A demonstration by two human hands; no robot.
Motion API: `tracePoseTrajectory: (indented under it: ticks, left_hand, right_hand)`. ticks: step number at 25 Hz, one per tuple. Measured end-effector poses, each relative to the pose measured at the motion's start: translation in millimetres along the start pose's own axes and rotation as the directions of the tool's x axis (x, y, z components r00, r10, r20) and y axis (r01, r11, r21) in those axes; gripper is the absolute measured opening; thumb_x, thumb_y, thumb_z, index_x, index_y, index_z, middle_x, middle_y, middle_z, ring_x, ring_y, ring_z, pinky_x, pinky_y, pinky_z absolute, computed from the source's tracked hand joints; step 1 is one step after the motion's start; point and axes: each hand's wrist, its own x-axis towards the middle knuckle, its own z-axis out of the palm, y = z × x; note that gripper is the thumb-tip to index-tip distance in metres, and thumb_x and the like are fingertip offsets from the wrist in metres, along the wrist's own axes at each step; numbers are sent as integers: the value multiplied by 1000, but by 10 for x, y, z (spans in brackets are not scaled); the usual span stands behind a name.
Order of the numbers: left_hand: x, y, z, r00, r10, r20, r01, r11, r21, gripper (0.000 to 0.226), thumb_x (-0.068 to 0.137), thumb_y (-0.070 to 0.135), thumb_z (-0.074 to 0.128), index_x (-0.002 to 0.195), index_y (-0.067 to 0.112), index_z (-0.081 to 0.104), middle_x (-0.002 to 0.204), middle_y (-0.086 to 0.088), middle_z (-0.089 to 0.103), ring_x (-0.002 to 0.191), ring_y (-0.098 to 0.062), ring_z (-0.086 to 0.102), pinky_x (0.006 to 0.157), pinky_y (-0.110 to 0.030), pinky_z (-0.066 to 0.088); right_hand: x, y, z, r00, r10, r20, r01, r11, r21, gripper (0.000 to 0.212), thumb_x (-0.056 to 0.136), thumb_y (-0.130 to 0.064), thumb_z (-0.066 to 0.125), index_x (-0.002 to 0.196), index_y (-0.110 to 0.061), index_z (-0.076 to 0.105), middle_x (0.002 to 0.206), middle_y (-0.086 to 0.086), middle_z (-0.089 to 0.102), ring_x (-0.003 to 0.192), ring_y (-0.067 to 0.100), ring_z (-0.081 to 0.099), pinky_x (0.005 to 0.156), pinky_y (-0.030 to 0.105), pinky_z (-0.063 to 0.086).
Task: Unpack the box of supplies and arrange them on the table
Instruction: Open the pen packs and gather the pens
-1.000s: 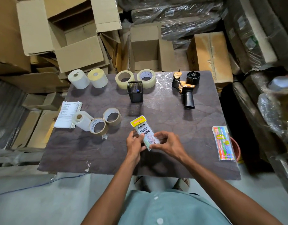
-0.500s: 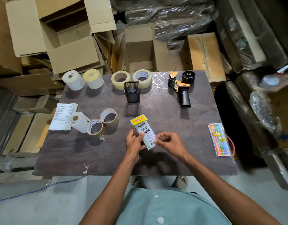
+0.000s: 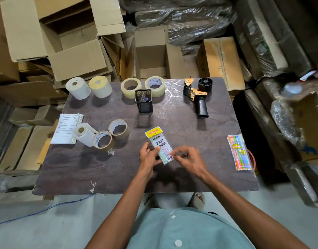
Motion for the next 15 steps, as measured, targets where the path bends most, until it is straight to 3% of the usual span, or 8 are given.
tracePoseTrajectory:
  ticks: [5, 8, 12, 15]
  left_hand:
    - [41, -37, -15, 999, 25, -25, -24, 1000, 20, 61, 95, -2, 59, 147, 22, 37, 114, -11, 67, 100, -29, 70, 62, -41, 62]
    - [51, -46, -15, 998, 46, -37, -44, 998, 35, 70, 94, -4, 59, 150, 27, 31, 105, -7, 65, 93, -23, 70, 60, -40, 61]
    - [12, -38, -15, 992, 99, -82, -98, 995, 19, 66, 94, -7, 56, 142, 30, 31, 105, -15, 64, 90, -24, 70, 54, -36, 60]
    - [15, -38, -30, 986, 122, -113, -121, 993, 10, 45, 95, -6, 54, 126, 22, 36, 106, -19, 66, 86, -22, 70, 57, -36, 61]
  right_hand:
    - [-11, -87, -37, 996, -83, 12, 83, 994, -64, 25, 82, -2, 69, 91, -22, 81, 92, -16, 73, 88, -8, 66, 78, 8, 51]
    - [-47, -116, -63, 993, -113, 32, 116, 986, -118, 25, 82, -5, 70, 90, -26, 81, 92, -21, 70, 91, -7, 62, 78, 6, 48]
    - [-95, -94, -88, 992, -123, 25, 125, 982, -142, 27, 79, -7, 72, 88, -30, 81, 91, -15, 75, 90, 4, 62, 77, 12, 51]
    - [-130, -30, -94, 995, -98, 18, 100, 988, -120, 27, 76, -6, 72, 85, -30, 81, 89, -15, 76, 88, 2, 65, 77, 13, 51]
